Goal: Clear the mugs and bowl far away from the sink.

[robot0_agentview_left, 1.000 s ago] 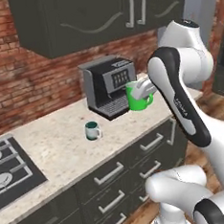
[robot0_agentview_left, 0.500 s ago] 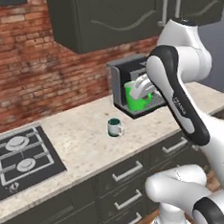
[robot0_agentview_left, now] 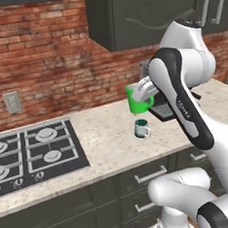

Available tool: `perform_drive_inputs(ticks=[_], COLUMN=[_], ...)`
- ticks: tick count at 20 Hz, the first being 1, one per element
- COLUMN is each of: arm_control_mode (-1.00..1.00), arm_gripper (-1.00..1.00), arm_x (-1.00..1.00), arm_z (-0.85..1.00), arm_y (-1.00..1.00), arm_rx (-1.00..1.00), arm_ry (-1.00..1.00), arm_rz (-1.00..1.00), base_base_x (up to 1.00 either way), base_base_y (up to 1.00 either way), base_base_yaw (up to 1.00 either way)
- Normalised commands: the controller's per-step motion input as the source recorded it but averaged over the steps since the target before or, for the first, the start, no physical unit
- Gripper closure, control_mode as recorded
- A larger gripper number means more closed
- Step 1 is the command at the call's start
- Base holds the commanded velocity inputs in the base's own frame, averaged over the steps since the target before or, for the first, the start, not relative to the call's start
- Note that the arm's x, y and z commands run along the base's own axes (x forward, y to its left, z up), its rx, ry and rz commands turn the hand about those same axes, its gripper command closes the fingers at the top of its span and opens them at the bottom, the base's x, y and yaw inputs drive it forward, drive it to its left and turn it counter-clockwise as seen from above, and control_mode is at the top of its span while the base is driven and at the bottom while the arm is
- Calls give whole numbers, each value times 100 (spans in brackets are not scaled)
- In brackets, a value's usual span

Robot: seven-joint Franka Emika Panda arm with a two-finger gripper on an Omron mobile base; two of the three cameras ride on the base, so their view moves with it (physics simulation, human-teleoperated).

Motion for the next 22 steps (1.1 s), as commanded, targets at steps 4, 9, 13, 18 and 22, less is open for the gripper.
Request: perform_drive_inputs(ticks=[4,9,13,18,22], arm_control_mode=[-100,-100,-100,-100,-100], arm_gripper=[100,100,100,100,100], arm_x=[11,68,99,73,47], arm_z=[-15,-83,-100,-98,-99], arm_y=[3,9,31,29,8], arm_rx=[-1,-7,-13,-2,0], arm_ry=[1,1,4,1,0], arm_rz=[3,7,0,0,0], base_base_x=[18,0,0,0,0], base_base_y=[21,0,0,0,0], base_base_yaw=[15,0,0,0,0])
